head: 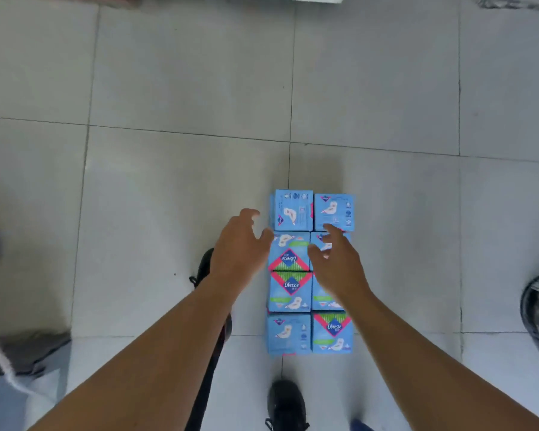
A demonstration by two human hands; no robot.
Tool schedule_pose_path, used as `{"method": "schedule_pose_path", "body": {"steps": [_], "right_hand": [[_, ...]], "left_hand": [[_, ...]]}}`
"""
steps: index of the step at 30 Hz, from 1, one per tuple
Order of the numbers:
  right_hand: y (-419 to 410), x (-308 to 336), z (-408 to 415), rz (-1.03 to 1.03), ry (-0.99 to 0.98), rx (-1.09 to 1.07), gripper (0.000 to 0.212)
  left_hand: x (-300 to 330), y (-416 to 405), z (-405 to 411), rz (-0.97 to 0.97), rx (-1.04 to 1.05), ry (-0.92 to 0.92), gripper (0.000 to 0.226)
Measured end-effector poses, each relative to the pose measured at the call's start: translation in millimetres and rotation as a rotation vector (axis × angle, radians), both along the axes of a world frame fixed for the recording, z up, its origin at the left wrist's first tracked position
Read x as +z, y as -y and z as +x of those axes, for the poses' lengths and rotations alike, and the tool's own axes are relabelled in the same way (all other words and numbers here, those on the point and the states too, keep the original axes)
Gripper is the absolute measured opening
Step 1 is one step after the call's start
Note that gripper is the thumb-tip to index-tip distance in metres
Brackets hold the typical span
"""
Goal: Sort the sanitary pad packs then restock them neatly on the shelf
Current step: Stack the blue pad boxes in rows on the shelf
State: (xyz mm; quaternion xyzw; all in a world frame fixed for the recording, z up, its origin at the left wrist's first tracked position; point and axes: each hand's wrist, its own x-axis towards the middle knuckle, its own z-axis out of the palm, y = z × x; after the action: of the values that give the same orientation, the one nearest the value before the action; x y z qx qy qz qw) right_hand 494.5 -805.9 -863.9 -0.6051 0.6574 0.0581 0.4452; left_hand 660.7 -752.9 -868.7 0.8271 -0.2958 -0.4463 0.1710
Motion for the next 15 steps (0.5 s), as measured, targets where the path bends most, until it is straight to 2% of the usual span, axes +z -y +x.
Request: {"method": "schedule_pose_path", "body": {"steps": [6, 12, 15], "right_hand": [[56, -110, 23, 0.125, -0.052, -0.068, 0.058], [74, -188, 24, 0.181, -0.129, -0.035, 0.063], [70, -208, 32, 0.099, -0.121, -0.051, 0.061]], "left_hand": [[-112, 55, 20, 0.116, -0.018, -0.169, 0.045], [-202, 80, -5, 0.189, -0.029, -0.276, 0.063], [-236, 81, -11, 0.178, 0.060, -0.341, 0.052]]}}
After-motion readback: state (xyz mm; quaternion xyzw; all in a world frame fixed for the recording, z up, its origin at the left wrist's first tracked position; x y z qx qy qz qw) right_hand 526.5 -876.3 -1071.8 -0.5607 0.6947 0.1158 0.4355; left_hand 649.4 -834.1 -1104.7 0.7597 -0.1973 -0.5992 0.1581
